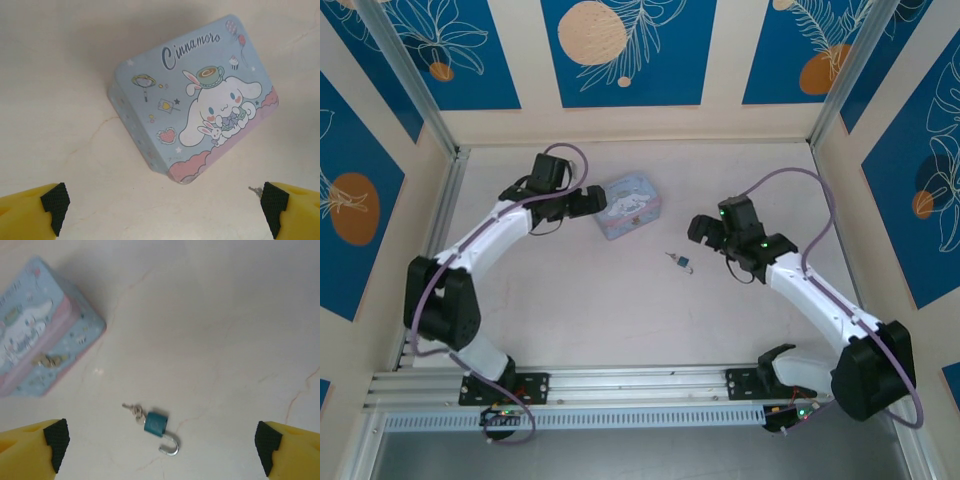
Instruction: Unlock the padlock with the key
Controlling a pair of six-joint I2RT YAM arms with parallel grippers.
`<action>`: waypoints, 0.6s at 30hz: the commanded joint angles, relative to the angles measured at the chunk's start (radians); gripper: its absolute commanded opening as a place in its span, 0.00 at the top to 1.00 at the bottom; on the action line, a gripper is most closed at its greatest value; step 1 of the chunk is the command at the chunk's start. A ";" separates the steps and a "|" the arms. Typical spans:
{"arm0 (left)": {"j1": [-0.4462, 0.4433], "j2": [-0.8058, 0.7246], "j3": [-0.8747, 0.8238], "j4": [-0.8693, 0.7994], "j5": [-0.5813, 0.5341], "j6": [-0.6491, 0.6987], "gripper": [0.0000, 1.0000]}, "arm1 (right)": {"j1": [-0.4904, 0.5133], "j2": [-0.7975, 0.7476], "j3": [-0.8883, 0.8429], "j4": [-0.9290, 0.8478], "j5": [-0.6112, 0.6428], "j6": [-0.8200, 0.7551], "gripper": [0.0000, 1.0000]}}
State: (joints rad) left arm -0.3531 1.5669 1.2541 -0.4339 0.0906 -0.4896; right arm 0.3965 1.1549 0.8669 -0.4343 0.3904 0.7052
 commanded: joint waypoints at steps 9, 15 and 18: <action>0.018 -0.377 -0.519 0.549 -0.581 0.360 0.01 | -0.170 0.019 -0.047 0.185 0.233 -0.217 0.01; 0.088 -0.349 -0.673 0.739 -0.636 0.504 0.01 | -0.224 0.095 -0.123 0.339 0.264 -0.317 0.00; 0.110 -0.290 -0.730 0.853 -0.600 0.535 0.00 | -0.241 0.131 -0.174 0.439 0.279 -0.350 0.00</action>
State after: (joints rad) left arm -0.2642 1.2327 0.5648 0.2337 -0.4854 -0.0422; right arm 0.1703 1.2671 0.7288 -0.1238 0.6197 0.4210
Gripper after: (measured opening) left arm 0.994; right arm 0.995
